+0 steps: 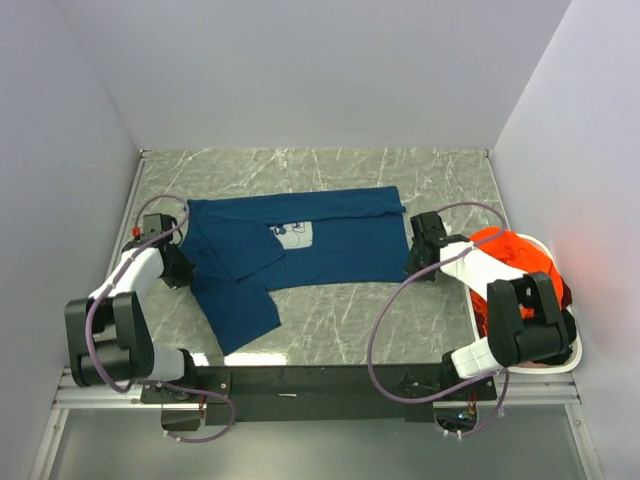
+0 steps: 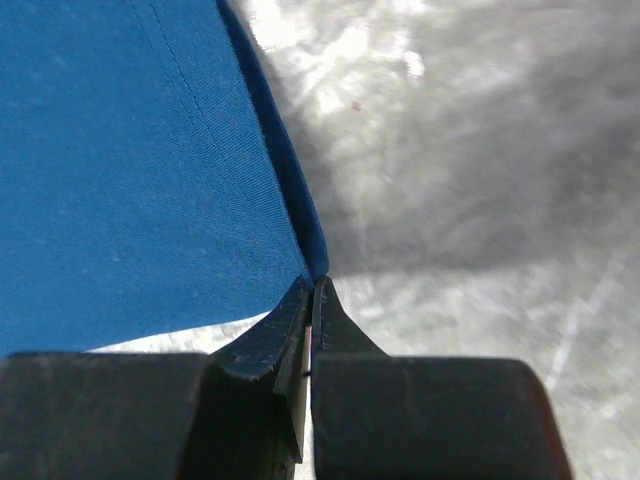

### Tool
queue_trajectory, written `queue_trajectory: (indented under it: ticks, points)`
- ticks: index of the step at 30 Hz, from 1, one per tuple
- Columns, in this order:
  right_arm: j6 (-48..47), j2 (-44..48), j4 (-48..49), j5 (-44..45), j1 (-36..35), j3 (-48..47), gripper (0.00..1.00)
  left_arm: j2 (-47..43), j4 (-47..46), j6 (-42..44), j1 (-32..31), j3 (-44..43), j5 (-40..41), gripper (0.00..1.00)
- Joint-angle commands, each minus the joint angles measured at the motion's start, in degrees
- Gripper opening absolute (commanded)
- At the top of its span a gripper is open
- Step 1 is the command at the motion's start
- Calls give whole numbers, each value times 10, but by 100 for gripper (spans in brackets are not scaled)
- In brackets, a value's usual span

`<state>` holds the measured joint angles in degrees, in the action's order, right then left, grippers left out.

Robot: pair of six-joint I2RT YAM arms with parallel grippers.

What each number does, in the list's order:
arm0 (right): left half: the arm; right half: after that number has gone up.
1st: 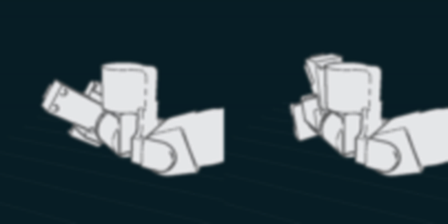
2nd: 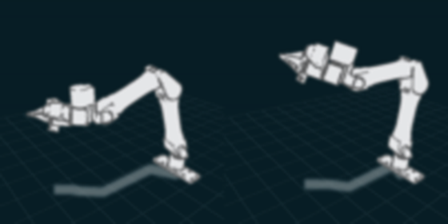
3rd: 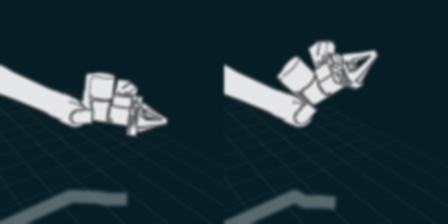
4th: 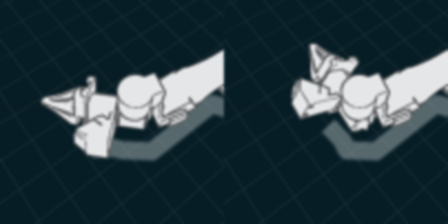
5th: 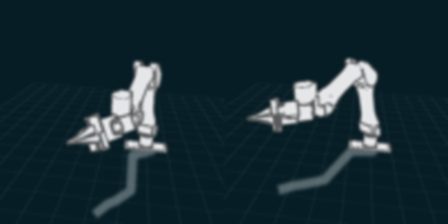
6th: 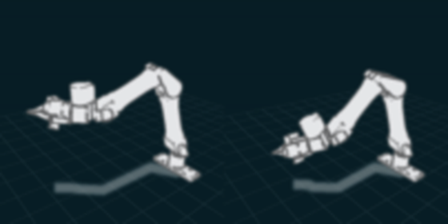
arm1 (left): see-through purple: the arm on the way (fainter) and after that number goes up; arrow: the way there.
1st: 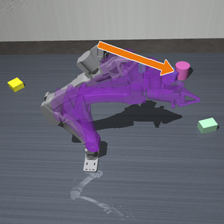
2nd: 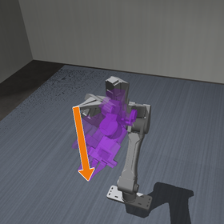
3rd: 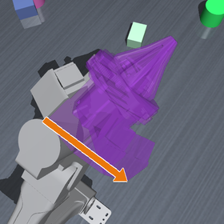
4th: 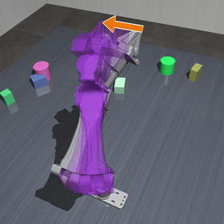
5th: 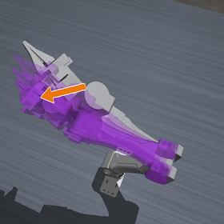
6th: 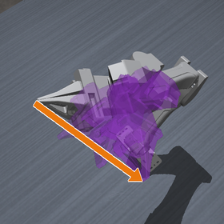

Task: Fold and stack the t-shirts
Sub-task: Fold the tshirt

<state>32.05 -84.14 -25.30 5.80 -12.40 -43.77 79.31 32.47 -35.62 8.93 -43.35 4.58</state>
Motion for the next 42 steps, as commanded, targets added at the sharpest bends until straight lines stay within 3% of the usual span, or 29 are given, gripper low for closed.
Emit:
queue_trajectory:
  ticks: [1, 10, 24, 42]
  points:
    - [-6, 52, -48, 45, 12, 4, 0, -45, 25, -13, 9, -7, -40, 1]
    - [-23, 72, -87, 49, 37, -48, 0, -51, 59, -7, 32, -59, -41, 1]
    - [-52, -50, -140, 35, 43, -227, 0, 58, 73, -6, 35, -187, -78, 1]
    - [-67, -209, -131, 19, 60, -366, 0, 211, 63, -12, 35, -328, -84, 1]
